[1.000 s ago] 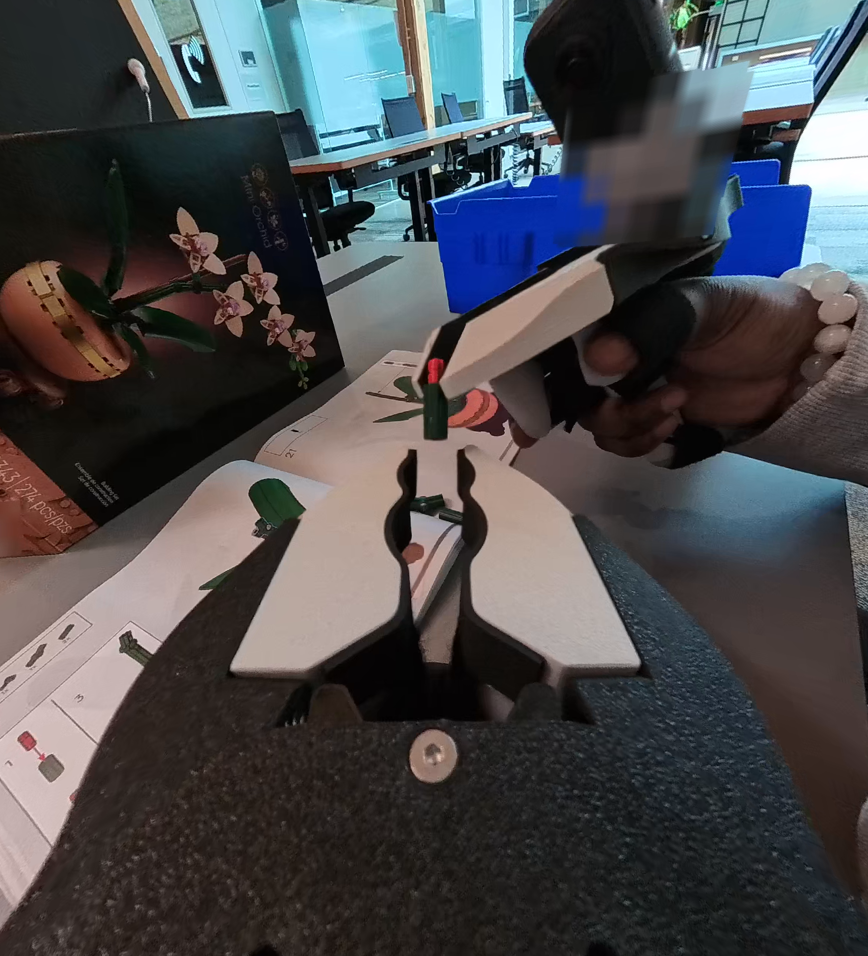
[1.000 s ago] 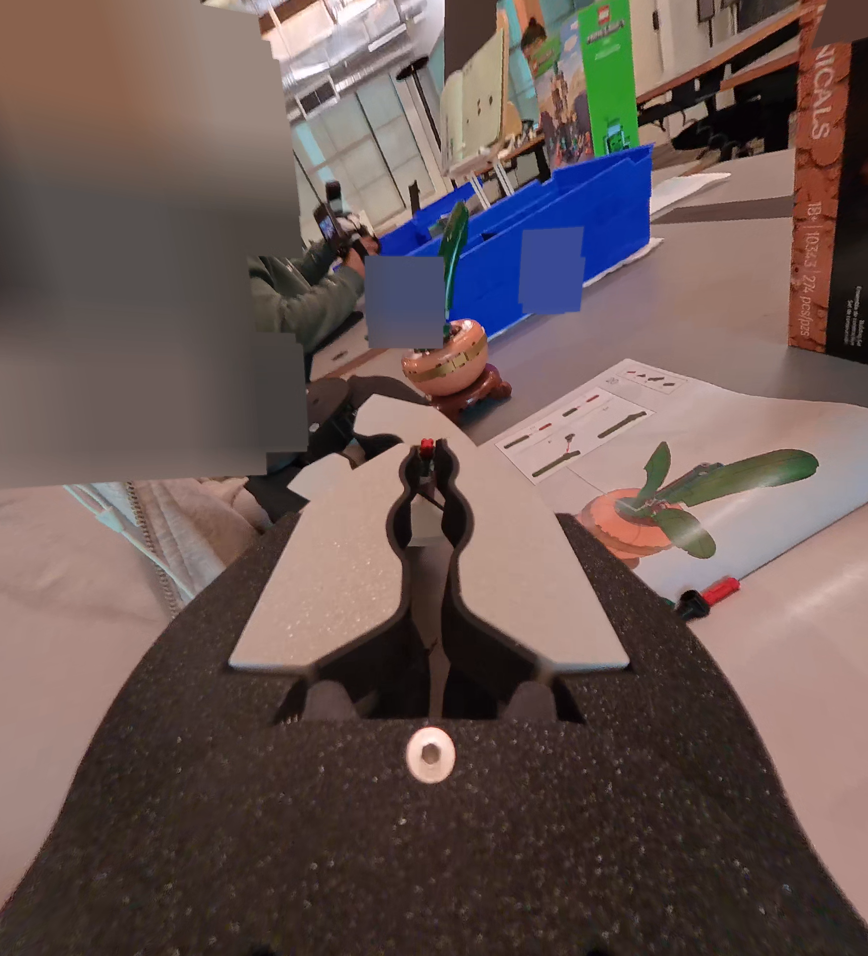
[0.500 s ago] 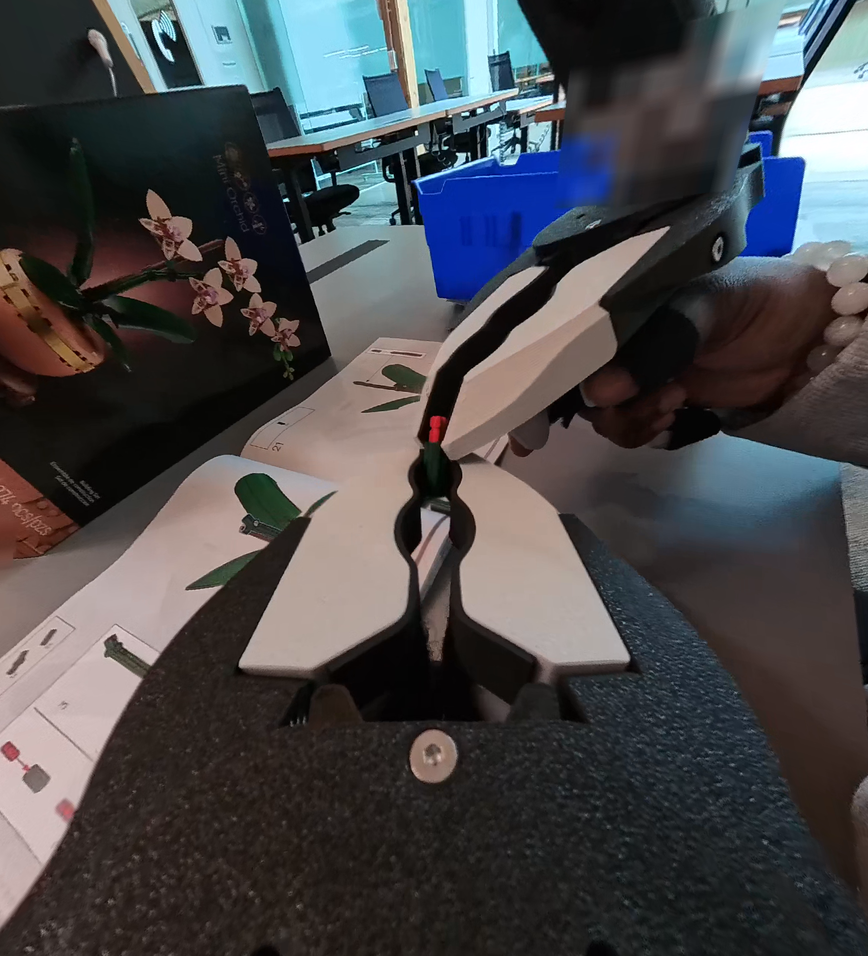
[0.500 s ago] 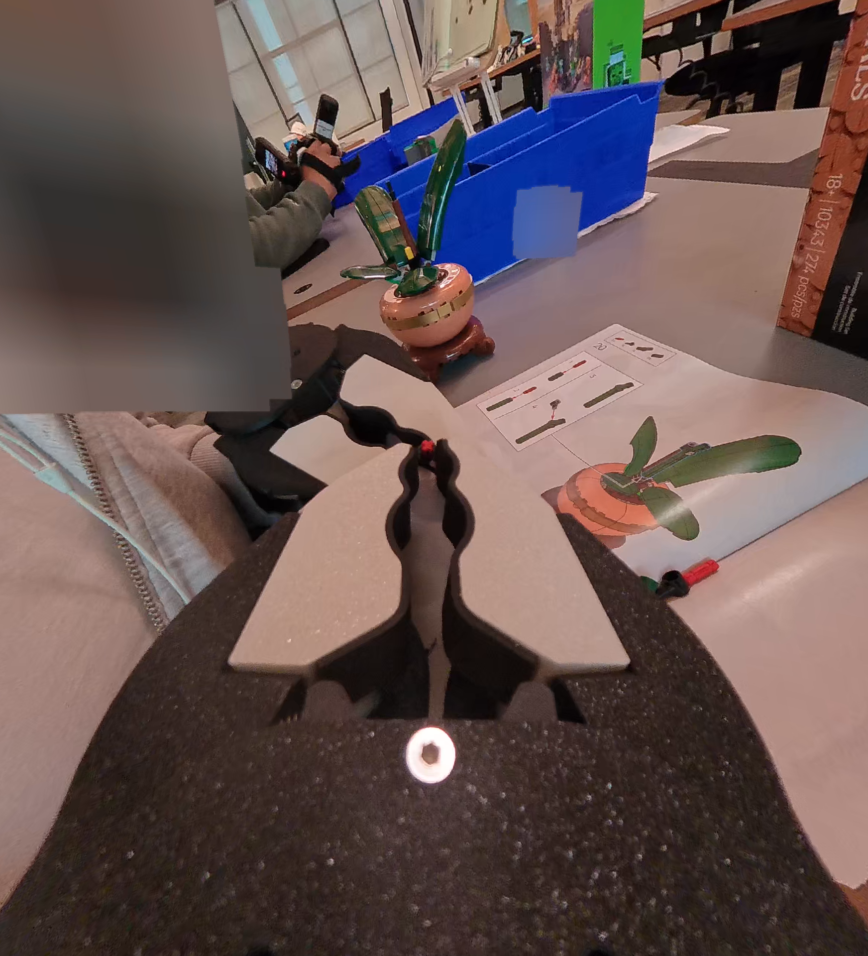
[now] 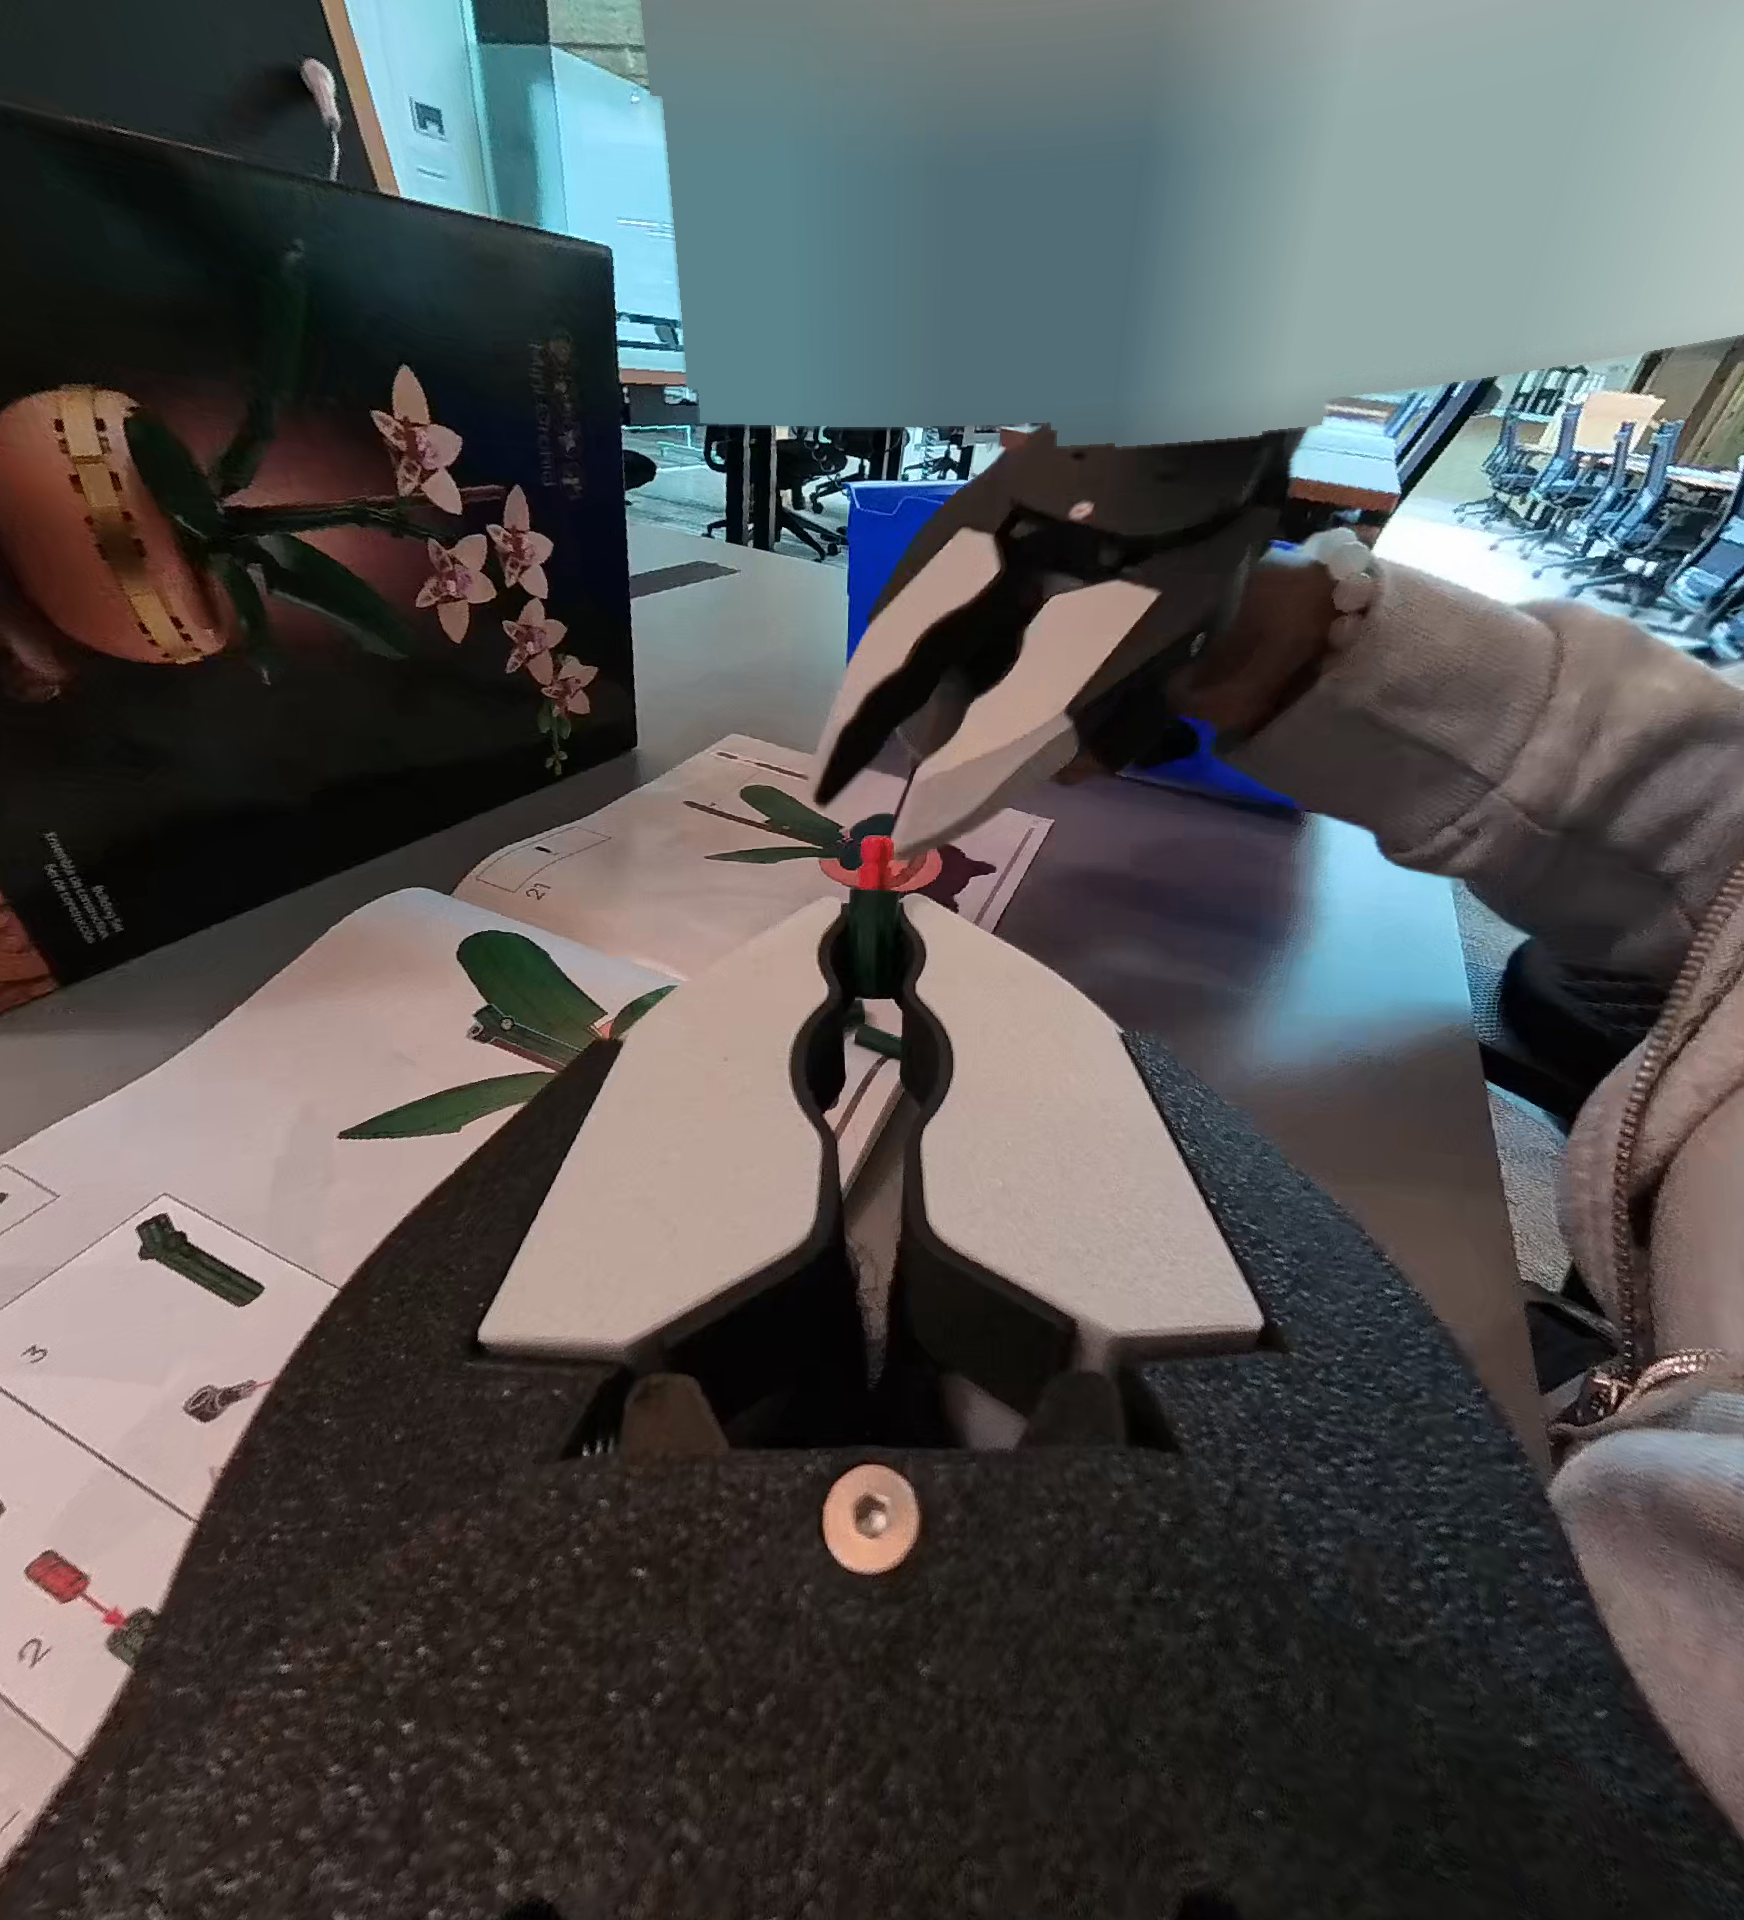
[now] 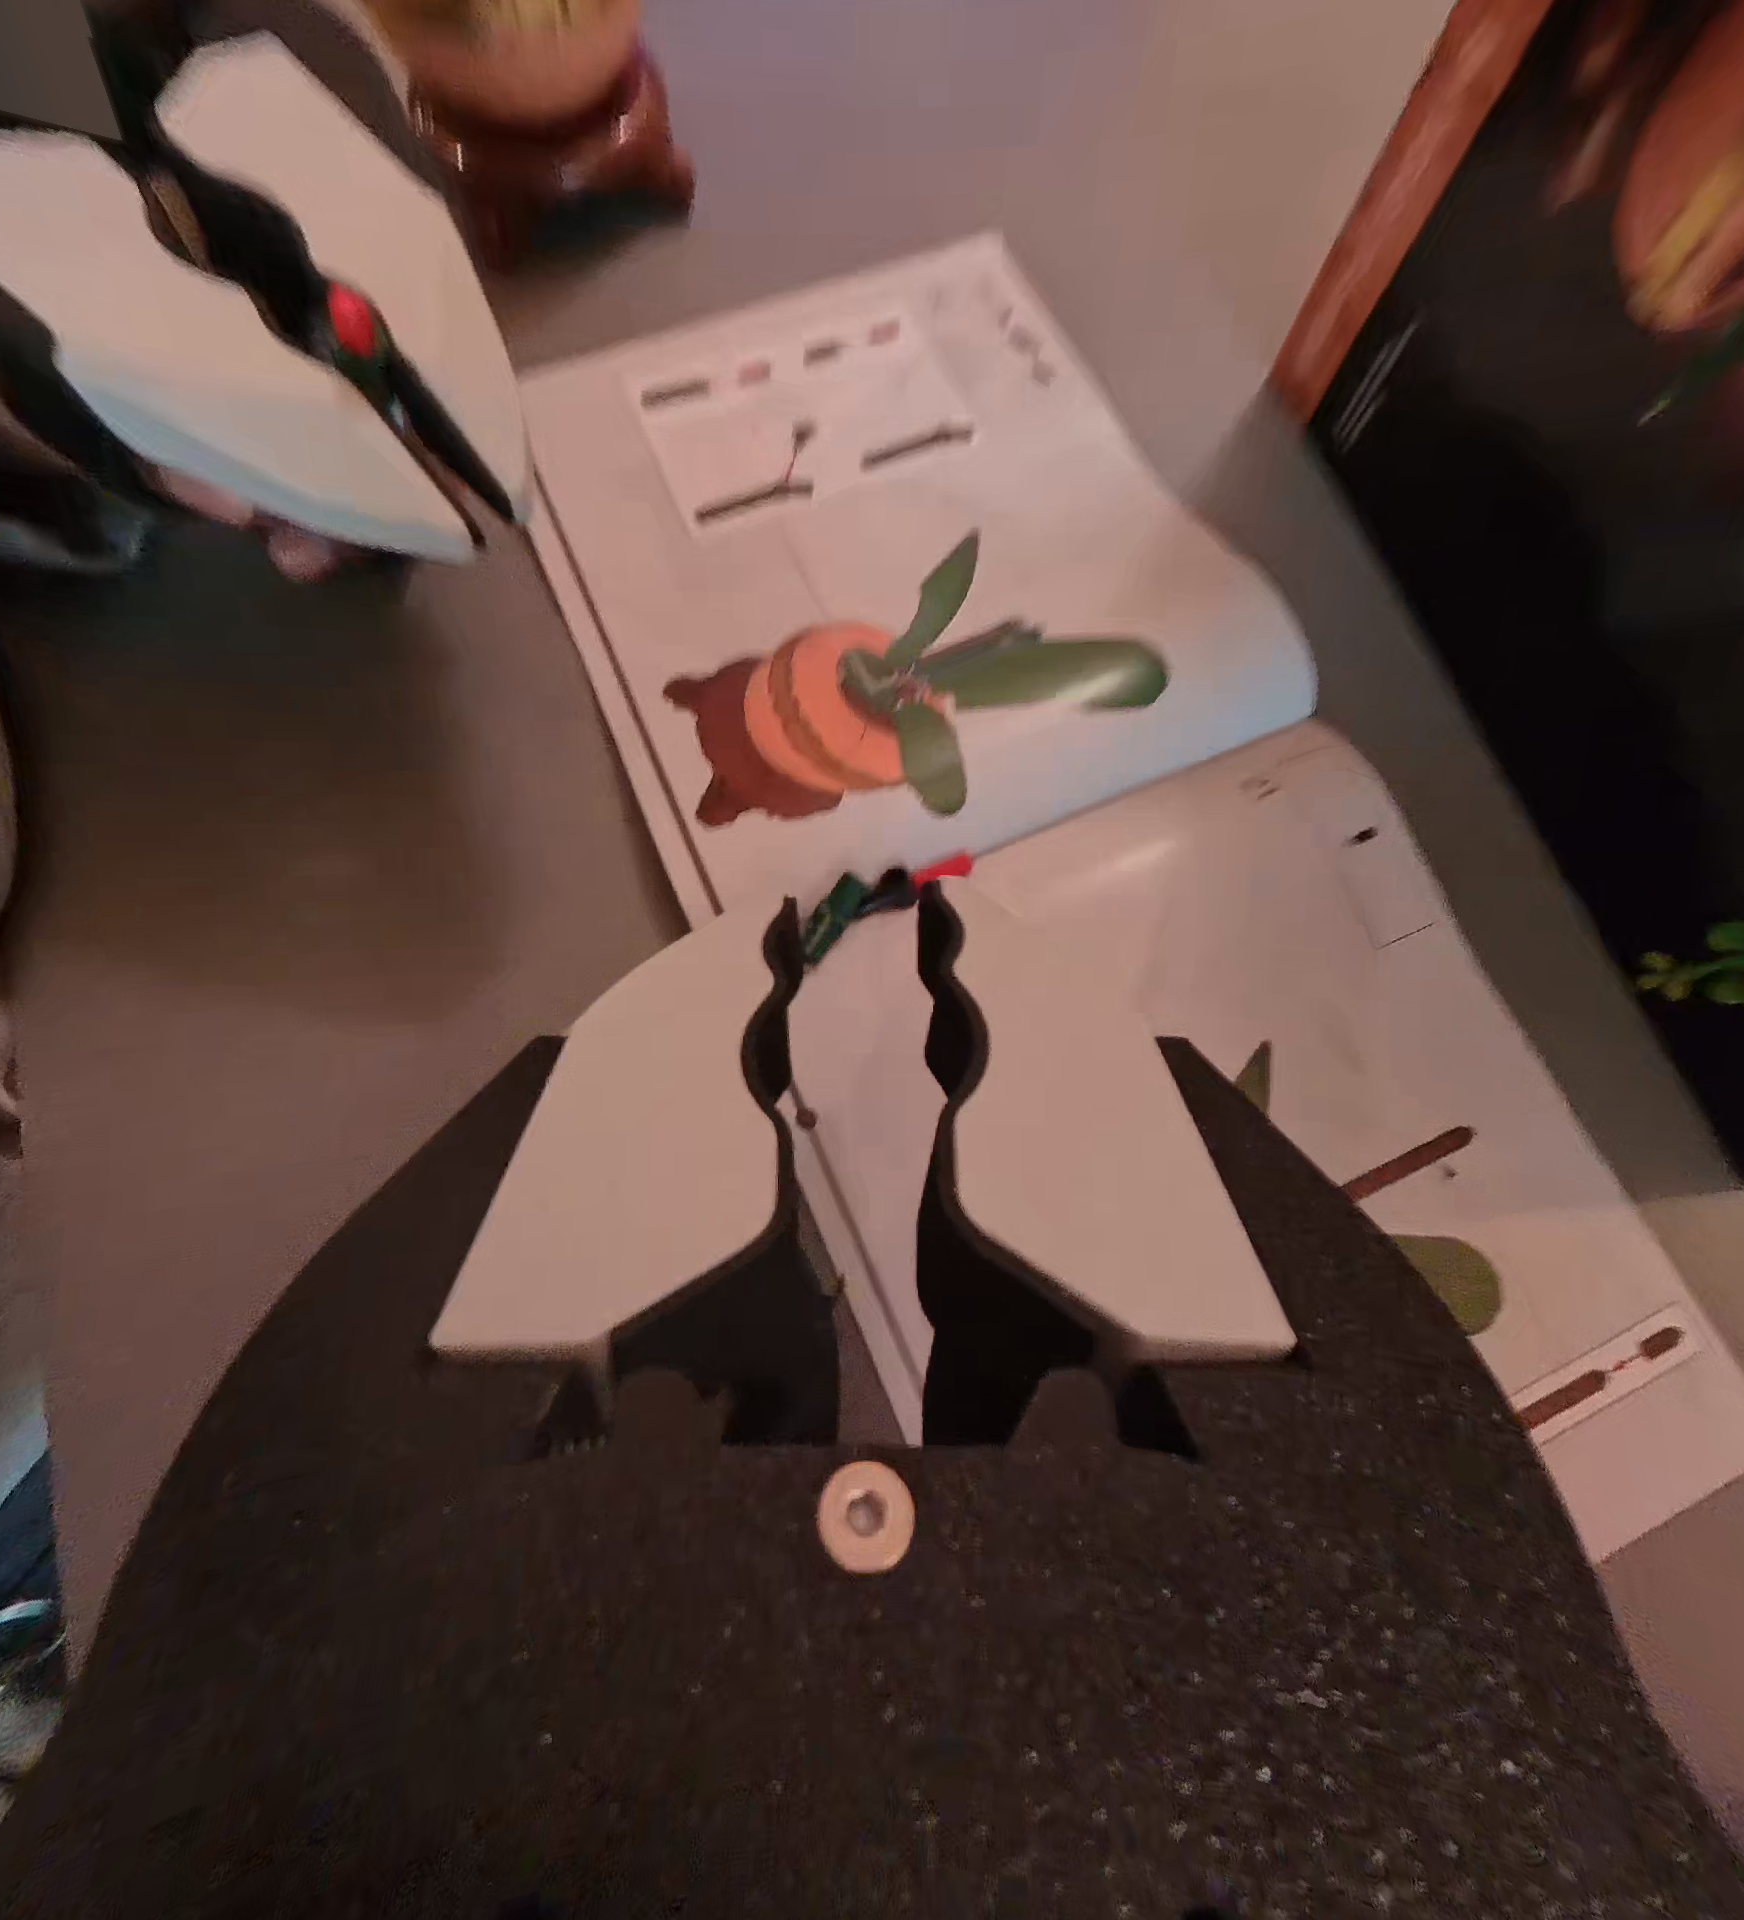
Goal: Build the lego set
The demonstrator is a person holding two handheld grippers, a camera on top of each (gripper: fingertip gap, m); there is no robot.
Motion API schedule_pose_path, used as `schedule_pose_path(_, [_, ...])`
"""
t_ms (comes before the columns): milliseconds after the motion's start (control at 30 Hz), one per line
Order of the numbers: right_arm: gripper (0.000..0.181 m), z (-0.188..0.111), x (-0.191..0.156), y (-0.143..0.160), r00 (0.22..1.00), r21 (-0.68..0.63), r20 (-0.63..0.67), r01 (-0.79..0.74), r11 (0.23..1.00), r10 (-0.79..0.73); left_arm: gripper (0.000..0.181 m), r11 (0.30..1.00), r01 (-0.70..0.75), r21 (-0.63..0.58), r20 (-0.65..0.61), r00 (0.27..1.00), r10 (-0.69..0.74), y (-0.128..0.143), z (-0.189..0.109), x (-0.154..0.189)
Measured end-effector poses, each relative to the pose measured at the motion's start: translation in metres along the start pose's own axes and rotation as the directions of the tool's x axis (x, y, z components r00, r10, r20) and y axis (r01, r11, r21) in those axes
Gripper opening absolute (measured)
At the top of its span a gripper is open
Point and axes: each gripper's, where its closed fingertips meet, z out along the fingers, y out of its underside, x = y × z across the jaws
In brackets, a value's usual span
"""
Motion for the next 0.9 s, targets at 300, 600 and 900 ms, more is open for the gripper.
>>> schedule_pose_path(300, [0.009, 0.028, -0.032, 0.027, 0.986, -0.136, 0.078, -0.136, 0.981, 0.147, 0.004, 1.000, -0.013, -0.020, -0.026, 1.000, 0.013, 0.003, 0.001, 0.004])
schedule_pose_path(600, [0.011, 0.034, -0.026, 0.033, 0.973, -0.227, -0.005, -0.226, 0.947, 0.231, 0.004, 0.999, -0.033, -0.032, -0.036, 0.999, 0.032, 0.004, 0.003, 0.007])
schedule_pose_path(900, [0.011, 0.041, -0.026, 0.033, 0.916, -0.245, -0.053, -0.399, 0.884, 0.398, 0.004, 0.998, -0.043, -0.039, -0.038, 0.998, 0.041, 0.005, 0.003, 0.008])
